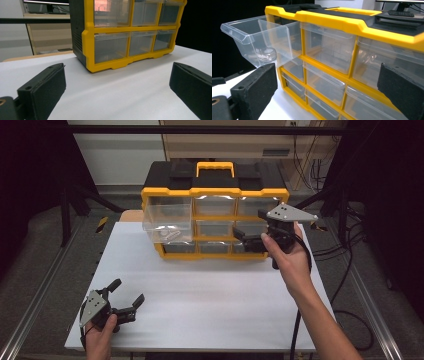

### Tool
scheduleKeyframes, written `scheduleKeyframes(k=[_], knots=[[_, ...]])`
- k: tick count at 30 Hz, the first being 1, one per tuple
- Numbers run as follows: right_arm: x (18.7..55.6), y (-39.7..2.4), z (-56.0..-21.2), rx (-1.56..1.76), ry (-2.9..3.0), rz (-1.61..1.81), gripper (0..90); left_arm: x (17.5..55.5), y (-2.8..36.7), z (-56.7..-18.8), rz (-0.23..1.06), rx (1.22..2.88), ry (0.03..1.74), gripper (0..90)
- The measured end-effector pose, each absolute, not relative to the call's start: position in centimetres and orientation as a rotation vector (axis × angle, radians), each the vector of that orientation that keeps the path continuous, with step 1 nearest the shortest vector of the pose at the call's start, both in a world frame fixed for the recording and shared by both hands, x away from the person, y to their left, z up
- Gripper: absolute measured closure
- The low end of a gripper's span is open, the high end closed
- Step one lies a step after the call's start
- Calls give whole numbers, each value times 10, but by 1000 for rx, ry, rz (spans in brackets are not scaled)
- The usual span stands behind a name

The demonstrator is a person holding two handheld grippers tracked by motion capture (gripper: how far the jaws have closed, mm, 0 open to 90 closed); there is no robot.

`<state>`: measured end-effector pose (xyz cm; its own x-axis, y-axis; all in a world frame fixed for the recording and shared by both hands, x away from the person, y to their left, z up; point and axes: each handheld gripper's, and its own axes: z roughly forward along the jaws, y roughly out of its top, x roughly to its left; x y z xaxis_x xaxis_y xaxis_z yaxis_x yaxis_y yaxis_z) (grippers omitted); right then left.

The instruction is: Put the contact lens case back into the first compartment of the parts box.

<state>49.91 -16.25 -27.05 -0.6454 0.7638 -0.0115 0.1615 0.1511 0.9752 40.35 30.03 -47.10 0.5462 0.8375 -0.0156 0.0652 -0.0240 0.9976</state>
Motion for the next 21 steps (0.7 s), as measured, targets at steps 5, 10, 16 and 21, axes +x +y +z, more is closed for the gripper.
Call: scheduleKeyframes(k=[5,10,16,21], knots=[[496,-170,-275,887,1917,1517,31,403,300,-471,743,1481,816,3],[493,-177,-278,893,1905,1523,30,403,300,-471,743,1481,816,3],[489,-184,-285,907,1905,1515,30,403,301,-471,745,1479,817,3],[486,-192,-294,922,1899,1508,29,403,301,-471,745,1479,817,3]])
